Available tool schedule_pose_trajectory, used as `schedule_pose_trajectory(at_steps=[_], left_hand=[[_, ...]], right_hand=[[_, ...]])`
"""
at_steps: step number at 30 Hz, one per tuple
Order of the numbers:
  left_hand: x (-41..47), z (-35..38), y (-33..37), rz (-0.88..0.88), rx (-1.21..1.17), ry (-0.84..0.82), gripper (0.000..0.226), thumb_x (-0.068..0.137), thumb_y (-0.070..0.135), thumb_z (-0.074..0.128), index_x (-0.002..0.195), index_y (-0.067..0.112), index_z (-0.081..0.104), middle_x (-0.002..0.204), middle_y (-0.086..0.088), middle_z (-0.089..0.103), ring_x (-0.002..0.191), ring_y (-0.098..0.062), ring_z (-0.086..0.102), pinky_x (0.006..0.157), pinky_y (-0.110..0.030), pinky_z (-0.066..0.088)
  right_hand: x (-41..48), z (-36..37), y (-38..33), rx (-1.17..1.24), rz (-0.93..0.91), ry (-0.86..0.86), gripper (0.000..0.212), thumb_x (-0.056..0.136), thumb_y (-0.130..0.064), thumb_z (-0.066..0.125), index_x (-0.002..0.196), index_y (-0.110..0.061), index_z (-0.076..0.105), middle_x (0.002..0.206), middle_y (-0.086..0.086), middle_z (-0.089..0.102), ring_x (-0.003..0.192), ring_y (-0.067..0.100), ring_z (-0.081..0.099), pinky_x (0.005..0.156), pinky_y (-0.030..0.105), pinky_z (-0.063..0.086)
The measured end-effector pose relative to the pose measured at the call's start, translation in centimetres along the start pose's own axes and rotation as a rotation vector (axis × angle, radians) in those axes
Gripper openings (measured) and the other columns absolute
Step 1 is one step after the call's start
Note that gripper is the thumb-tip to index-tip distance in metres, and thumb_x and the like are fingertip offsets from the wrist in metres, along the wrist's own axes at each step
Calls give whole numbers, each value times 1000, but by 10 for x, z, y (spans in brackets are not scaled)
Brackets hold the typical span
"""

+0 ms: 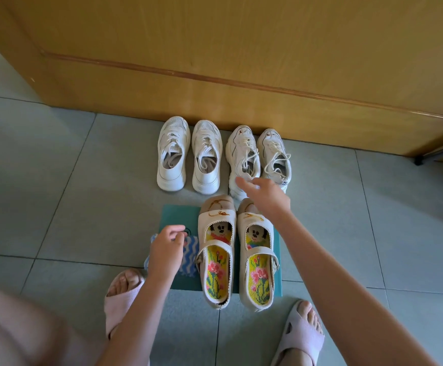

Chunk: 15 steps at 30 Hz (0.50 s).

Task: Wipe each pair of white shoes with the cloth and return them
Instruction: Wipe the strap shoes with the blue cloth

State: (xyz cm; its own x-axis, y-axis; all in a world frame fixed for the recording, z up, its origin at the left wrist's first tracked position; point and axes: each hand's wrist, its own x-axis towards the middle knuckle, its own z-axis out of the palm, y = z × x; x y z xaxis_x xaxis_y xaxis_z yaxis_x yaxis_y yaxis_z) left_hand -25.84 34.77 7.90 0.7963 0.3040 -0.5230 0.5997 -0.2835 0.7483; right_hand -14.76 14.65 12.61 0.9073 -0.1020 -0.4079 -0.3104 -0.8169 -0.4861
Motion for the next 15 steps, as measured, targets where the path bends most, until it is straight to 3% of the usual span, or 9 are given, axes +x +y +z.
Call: schedule_pose_trajectory(at_steps=[3,7,9,12,15], left_hand=[[0,0,-2,-2,3,5,16,96,14,45,101,22,58,109,-3,65,94,-17,62,86,-39,52],[2,-4,-7,-3,49,26,19,95,14,45,103,22,60,114,-3,64,102,-18,61,88,-40,51],[3,-6,-9,15,90,41,22,95,13,44,107,19,61,116,-2,63,105,-17,59,86,-33,49],[5,-7,-11,61,176,73,25,95,8,44,114,12,62,116,-3,63,107,-17,57,84,-23,42],[9,-7,-17,138,247,100,26,93,4,48,113,11,62,115,-4,64,107,-19,58,90,-26,44]], right_hand=[[-1,11,-25,-140,-42,-38,52,84,-62,42,112,-22,61,93,1,67,92,21,60,73,29,42],[-2,22,-37,-197,-16,34,48,85,-52,43,110,-16,64,95,4,69,86,21,59,70,29,37],[-3,21,-35,-152,-13,23,51,85,-56,42,114,-19,62,98,4,68,87,21,57,73,30,40],[-3,16,-27,-101,5,-64,63,82,-69,40,126,-27,55,107,1,66,103,22,59,82,33,44],[-5,15,-23,-147,16,-50,53,83,-63,42,116,-25,60,97,0,68,94,21,60,76,30,43]])
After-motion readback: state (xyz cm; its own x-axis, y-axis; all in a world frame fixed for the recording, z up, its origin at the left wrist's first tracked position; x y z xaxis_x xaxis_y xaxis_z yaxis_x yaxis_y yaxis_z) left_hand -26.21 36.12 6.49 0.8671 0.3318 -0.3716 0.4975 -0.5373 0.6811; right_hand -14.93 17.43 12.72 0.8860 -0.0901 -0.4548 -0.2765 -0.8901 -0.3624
